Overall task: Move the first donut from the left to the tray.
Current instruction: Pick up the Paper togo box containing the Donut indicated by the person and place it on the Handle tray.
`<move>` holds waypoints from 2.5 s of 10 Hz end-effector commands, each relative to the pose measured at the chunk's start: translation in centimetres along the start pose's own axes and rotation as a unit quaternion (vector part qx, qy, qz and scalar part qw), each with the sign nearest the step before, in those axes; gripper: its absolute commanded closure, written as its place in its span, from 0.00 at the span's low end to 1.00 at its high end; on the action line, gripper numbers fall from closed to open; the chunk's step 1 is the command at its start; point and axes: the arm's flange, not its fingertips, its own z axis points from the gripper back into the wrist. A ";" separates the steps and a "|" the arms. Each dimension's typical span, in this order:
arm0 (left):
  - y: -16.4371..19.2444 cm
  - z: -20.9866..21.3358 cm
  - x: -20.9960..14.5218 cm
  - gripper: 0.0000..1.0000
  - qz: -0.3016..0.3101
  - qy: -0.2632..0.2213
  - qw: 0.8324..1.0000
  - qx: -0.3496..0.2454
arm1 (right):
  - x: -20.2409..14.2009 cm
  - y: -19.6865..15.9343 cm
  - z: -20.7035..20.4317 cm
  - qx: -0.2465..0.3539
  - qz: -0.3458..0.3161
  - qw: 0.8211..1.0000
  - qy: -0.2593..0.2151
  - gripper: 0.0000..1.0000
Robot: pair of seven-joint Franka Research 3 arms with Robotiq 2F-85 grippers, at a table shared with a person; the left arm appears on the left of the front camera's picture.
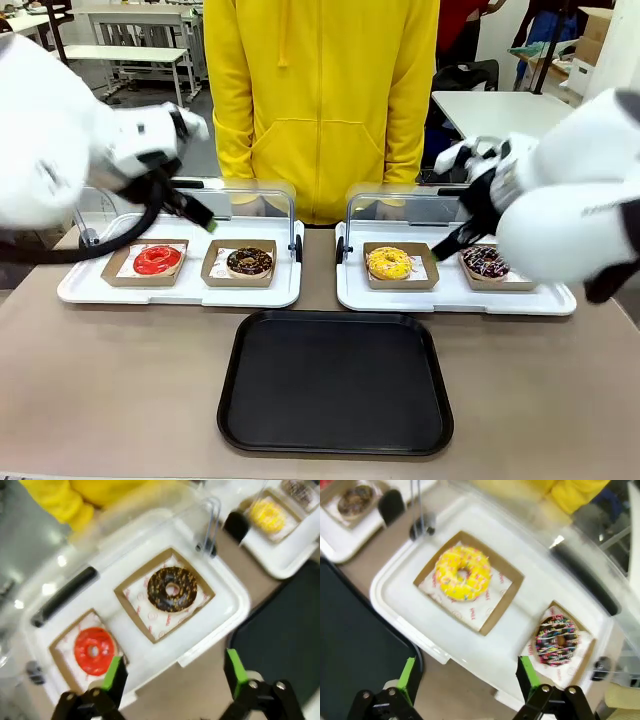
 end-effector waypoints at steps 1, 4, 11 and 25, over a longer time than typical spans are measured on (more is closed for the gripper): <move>4.8 3.6 1.3 0.00 -0.019 0.013 0.997 -0.067 | 0.4 -5.0 5.3 0.030 -0.005 0.999 -0.025 0.00; 11.3 8.2 0.0 0.00 -0.098 -0.001 0.980 -0.171 | -3.4 -12.9 10.6 0.107 0.022 0.989 -0.098 0.00; 23.8 11.1 -11.9 0.00 -0.180 -0.151 0.941 -0.242 | -12.4 -20.3 16.5 0.172 0.074 0.956 -0.228 0.00; 23.8 13.3 -15.4 0.00 -0.202 -0.192 0.936 -0.216 | -14.7 -20.8 17.4 0.180 0.058 0.946 -0.263 0.00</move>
